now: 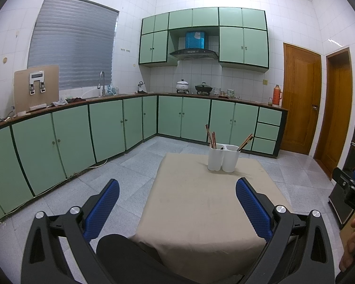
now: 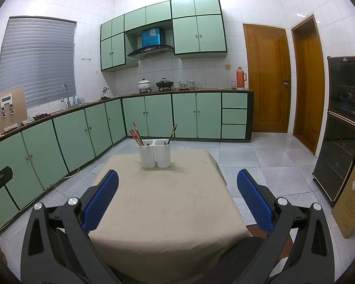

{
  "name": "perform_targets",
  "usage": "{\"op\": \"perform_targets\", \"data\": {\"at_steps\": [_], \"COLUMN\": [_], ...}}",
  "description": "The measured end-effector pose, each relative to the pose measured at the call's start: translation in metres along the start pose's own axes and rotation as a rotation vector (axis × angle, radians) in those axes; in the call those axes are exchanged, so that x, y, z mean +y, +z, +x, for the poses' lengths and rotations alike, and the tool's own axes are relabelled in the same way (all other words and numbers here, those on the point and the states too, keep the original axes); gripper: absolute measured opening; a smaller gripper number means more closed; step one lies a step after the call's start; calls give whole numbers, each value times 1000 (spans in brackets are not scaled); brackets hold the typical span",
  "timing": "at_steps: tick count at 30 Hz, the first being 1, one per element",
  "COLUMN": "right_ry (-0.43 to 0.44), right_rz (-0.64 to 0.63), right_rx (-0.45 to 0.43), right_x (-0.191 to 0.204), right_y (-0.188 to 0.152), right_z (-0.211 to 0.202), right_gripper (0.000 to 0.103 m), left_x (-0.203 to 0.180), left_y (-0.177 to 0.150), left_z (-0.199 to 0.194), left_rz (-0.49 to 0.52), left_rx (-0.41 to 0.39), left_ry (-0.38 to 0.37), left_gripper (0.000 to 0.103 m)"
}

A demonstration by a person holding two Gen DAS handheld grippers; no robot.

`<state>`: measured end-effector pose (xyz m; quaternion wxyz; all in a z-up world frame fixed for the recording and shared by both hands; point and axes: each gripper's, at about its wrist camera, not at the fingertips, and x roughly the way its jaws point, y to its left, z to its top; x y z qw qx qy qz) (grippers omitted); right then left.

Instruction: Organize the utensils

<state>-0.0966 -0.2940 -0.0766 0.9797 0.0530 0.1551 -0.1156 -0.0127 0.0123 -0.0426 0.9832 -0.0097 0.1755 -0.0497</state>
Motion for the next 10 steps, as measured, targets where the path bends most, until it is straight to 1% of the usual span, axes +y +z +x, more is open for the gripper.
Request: {"op": "perform_targets", "data": {"at_steps": [10], "right_ry": [2], "right_rz": [1], "right_rx": [-7], "right_x": [2], "right_y": [4], "right_z": [0], "right_gripper": [97], "left_x": [-2], "left_y": [2], "left_z": [-3], "left_rz": [0], "left_rx": [-8], "left_ry": [-2], "left_gripper": [97]}}
